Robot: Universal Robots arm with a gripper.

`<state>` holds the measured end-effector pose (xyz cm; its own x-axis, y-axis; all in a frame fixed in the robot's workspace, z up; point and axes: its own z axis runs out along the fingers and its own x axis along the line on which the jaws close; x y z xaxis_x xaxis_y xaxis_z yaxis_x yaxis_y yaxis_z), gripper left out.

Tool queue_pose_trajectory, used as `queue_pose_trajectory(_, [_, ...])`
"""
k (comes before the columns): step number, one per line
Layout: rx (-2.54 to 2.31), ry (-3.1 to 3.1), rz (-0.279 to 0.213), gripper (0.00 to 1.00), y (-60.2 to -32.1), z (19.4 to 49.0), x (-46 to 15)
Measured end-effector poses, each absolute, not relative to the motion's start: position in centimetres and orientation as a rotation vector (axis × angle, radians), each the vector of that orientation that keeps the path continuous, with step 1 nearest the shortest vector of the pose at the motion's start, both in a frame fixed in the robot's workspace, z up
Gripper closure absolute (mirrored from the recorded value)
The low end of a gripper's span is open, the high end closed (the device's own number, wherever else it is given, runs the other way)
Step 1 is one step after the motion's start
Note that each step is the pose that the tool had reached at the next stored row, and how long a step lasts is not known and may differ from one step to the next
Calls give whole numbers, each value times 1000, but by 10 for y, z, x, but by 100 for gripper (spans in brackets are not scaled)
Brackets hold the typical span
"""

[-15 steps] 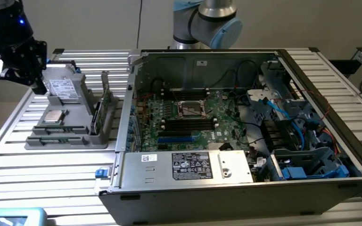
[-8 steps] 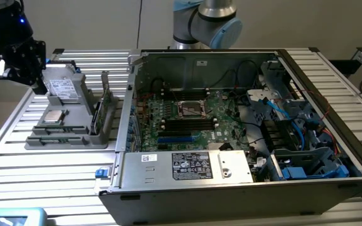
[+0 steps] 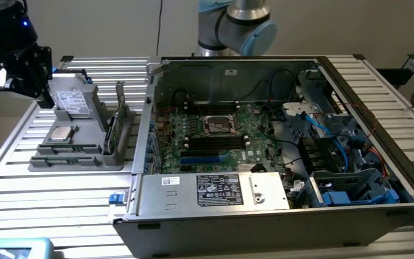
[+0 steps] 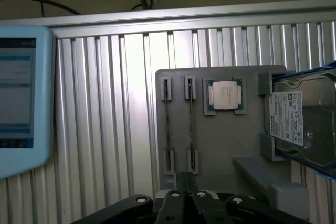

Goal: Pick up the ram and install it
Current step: 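Pick up the ram and move it above insertion slot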

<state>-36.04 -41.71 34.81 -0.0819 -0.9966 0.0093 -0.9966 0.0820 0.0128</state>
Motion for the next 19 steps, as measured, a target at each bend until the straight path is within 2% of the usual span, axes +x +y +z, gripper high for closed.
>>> queue_pose_trajectory(3, [2118,-2299,-5,88,-417,348,-360])
queue_pose_trajectory(4, [2118,-2299,-5,82,-417,348,-360])
queue_pose_trajectory(5, [2118,-2299,-5,82,-417,348,-360])
queue_pose_trajectory(6, [2118,-2299,-5,70,-417,348,-361])
queue_pose_trajectory(8, [2119,-2300,-4,70,-418,347,-365])
queue_pose_trajectory(9, [2120,-2300,-4,64,-418,345,-367])
queue_pose_trajectory(19, [2178,-2248,-4,64,-421,328,-376])
